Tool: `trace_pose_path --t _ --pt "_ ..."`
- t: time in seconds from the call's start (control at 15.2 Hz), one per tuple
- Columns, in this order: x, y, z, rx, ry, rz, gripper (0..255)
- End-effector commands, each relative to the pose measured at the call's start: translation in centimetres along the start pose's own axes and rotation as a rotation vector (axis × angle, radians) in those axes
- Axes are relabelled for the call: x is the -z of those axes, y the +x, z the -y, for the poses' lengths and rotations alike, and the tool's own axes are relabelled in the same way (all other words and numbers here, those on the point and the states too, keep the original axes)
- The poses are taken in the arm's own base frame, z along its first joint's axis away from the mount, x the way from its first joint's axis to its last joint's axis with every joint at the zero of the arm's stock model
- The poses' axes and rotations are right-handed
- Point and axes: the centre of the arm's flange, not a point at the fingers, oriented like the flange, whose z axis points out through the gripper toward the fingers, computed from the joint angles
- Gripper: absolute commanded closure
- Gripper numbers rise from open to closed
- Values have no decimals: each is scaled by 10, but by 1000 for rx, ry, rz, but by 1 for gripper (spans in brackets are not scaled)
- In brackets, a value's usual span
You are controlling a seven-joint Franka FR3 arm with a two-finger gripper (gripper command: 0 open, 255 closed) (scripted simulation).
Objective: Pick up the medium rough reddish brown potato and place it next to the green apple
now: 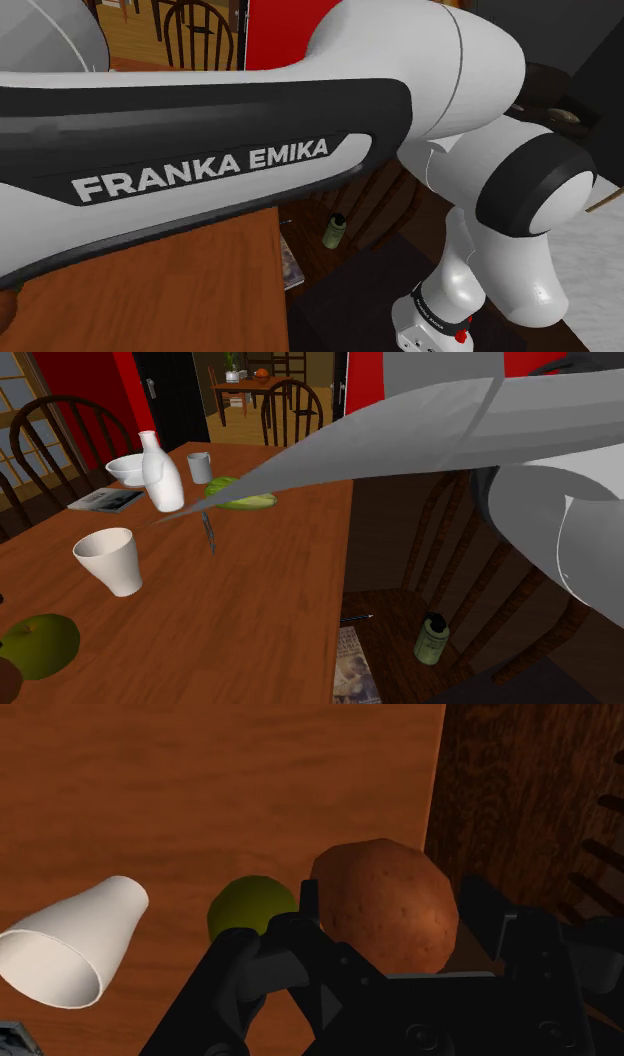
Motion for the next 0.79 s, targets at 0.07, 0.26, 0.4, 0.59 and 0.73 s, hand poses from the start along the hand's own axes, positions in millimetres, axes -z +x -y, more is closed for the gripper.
trace_pose_path --t 0.07,0.26,0.4,0.59,0.73 --pt "-16 0 2 -1 0 0 255" --pt "-31 -2 3 -1 0 0 255" --pt "-42 -3 3 -1 0 0 255" --pt "-58 -5 5 -1 0 0 255" --pt "-68 -6 5 -1 0 0 255"
